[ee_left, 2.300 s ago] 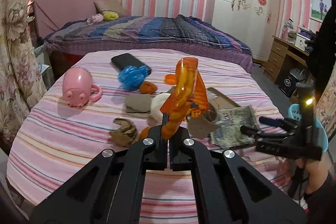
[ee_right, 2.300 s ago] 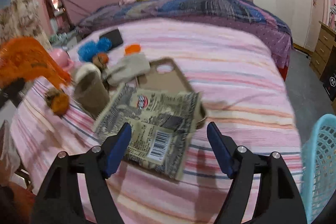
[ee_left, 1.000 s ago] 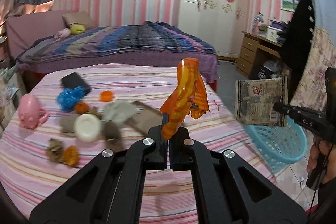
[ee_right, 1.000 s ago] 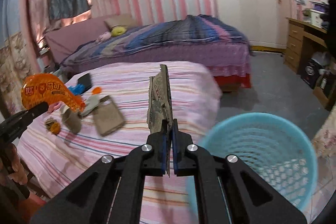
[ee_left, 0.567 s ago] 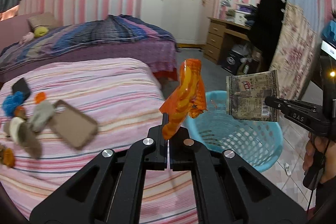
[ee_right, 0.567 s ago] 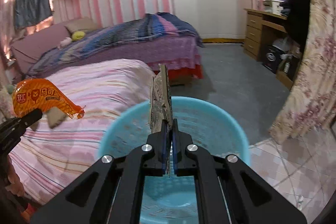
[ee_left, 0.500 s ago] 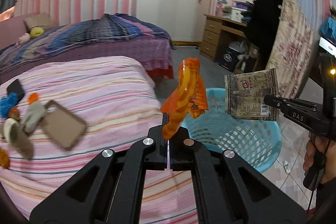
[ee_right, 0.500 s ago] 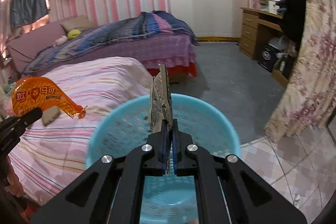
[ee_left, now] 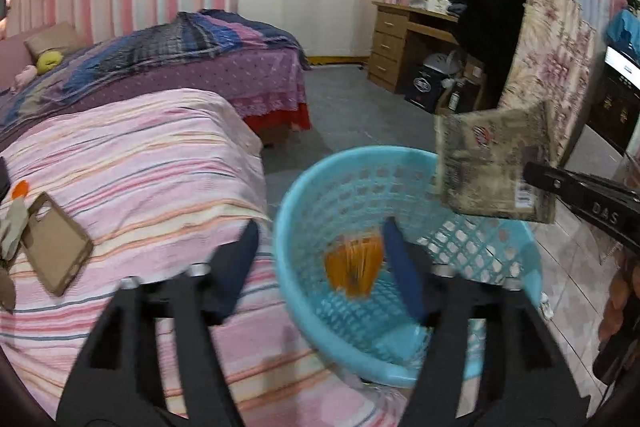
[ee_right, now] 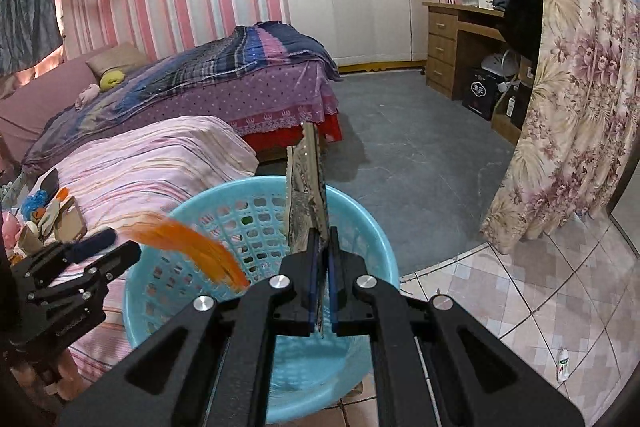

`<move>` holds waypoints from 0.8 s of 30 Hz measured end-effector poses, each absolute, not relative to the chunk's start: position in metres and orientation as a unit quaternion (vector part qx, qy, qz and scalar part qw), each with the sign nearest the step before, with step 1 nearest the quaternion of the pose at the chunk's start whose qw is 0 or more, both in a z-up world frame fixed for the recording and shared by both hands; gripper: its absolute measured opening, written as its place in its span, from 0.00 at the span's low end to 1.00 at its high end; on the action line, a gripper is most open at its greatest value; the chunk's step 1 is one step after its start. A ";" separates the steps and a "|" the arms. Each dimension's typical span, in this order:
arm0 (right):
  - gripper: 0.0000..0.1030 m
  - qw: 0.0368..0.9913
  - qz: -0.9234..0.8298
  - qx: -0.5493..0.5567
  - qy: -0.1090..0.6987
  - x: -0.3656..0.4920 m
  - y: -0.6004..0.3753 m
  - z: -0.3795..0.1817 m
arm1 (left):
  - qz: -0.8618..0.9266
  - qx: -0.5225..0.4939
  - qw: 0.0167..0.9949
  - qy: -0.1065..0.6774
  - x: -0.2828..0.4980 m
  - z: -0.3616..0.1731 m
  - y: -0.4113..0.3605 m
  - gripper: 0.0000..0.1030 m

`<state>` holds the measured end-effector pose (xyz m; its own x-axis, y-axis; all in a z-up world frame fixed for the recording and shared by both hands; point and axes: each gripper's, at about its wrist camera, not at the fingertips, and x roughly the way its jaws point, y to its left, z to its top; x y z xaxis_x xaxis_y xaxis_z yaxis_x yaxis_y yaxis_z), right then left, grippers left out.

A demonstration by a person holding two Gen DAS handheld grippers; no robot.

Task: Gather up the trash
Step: 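Open both tools to drop the wrapper and packet into the blue basket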

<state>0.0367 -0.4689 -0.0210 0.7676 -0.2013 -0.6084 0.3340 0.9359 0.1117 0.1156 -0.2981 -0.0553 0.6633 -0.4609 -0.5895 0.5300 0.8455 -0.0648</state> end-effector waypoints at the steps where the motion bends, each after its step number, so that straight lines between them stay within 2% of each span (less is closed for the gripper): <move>1: 0.04 0.934 -0.143 0.108 0.309 0.037 -0.468 -0.021 | -0.266 0.056 0.913 0.305 0.117 -0.054 -0.297 0.76; 2: 0.04 0.934 -0.143 0.108 0.310 0.036 -0.468 -0.022 | -0.256 0.054 0.917 0.302 0.118 -0.053 -0.292 0.82; 6: 0.06 0.932 -0.138 0.109 0.316 0.041 -0.464 -0.028 | -0.224 0.044 0.933 0.279 0.118 -0.042 -0.268 0.88; 12: 0.07 0.926 -0.140 0.098 0.337 0.056 -0.448 -0.042 | -0.181 0.027 0.952 0.246 0.113 -0.019 -0.224 0.93; 13: 0.09 0.925 -0.140 0.098 0.339 0.057 -0.448 -0.042 | -0.176 0.025 0.953 0.244 0.113 -0.016 -0.218 0.93; 14: 0.15 0.923 -0.143 0.101 0.343 0.060 -0.446 -0.044 | -0.170 0.023 0.955 0.241 0.112 -0.012 -0.210 0.93; 16: 0.66 0.921 -0.150 0.107 0.342 0.062 -0.445 -0.046 | -0.160 0.021 0.958 0.238 0.111 -0.006 -0.197 0.94; 17: 0.71 0.921 -0.156 0.109 0.339 0.063 -0.443 -0.045 | -0.153 0.021 0.959 0.236 0.109 -0.003 -0.189 0.94; 20: 0.73 0.920 -0.158 0.115 0.341 0.068 -0.435 -0.044 | -0.137 0.021 0.963 0.229 0.106 0.003 -0.170 0.94; 23: 0.85 0.924 -0.161 0.109 0.328 0.070 -0.424 -0.041 | -0.123 0.019 0.966 0.225 0.102 0.009 -0.148 0.94; 24: 0.85 0.926 -0.160 0.106 0.326 0.071 -0.421 -0.041 | -0.117 0.016 0.967 0.225 0.101 0.011 -0.139 0.94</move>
